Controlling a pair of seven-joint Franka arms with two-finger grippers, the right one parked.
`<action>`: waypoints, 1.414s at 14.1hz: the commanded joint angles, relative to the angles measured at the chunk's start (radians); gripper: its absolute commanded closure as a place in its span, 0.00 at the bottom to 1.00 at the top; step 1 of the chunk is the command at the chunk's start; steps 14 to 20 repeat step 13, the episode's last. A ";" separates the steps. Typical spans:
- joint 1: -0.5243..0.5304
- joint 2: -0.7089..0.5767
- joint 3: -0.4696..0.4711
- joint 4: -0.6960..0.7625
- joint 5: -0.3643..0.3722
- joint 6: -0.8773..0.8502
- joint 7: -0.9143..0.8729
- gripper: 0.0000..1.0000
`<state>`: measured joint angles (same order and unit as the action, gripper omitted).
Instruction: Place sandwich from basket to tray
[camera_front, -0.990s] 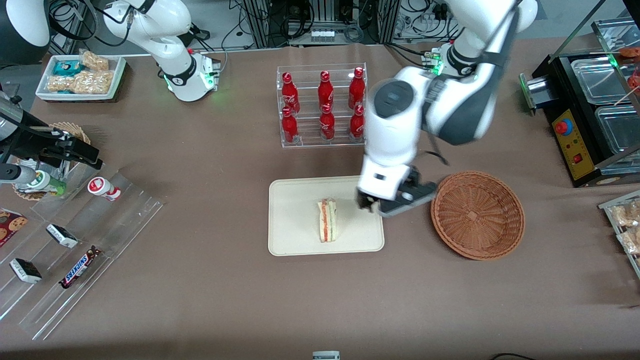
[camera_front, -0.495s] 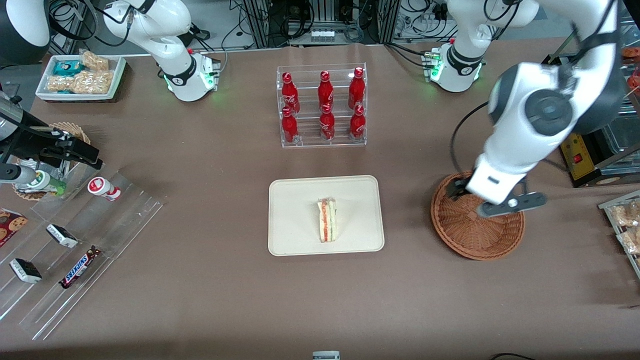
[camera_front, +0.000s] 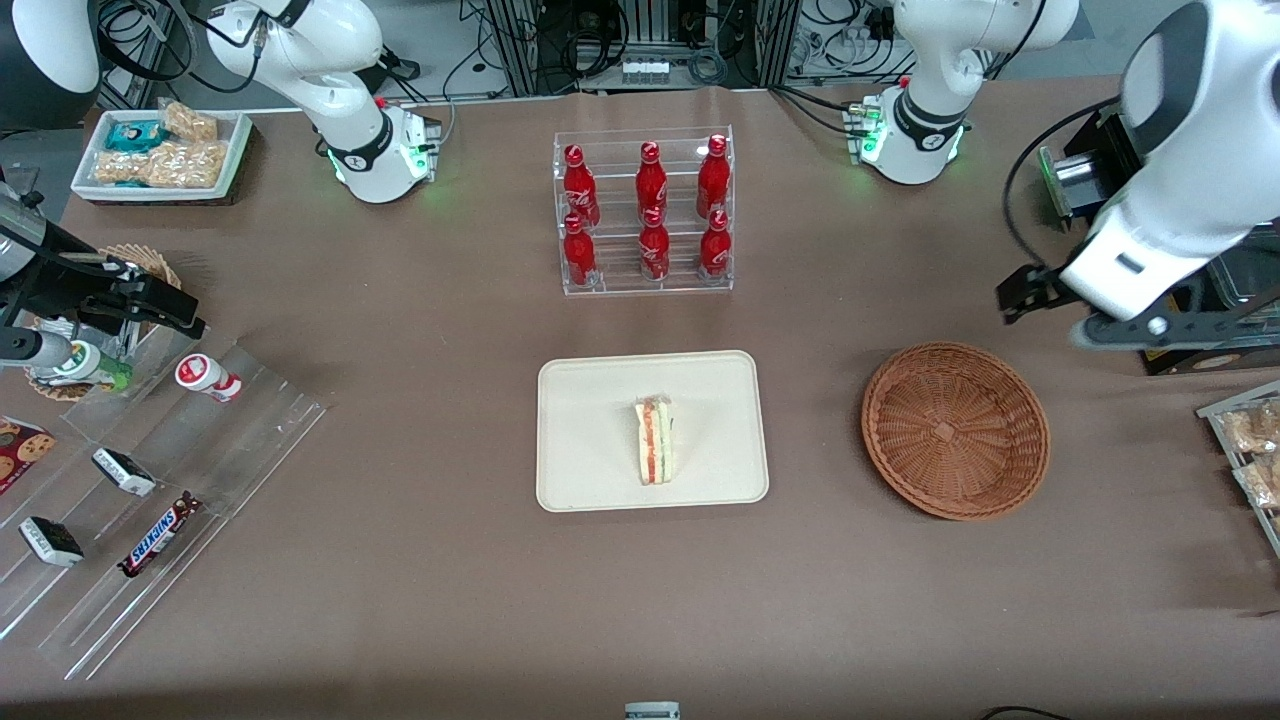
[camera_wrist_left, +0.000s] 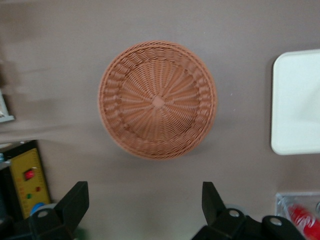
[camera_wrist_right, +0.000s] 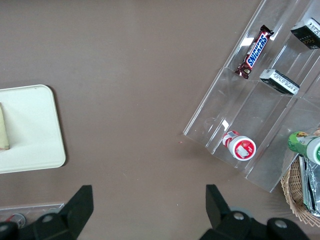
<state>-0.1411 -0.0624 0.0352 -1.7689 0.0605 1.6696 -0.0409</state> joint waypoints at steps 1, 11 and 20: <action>0.049 -0.022 -0.011 0.066 -0.025 -0.060 0.122 0.00; 0.083 -0.019 -0.012 0.121 -0.099 -0.067 0.179 0.00; 0.081 -0.016 -0.012 0.121 -0.099 -0.067 0.179 0.00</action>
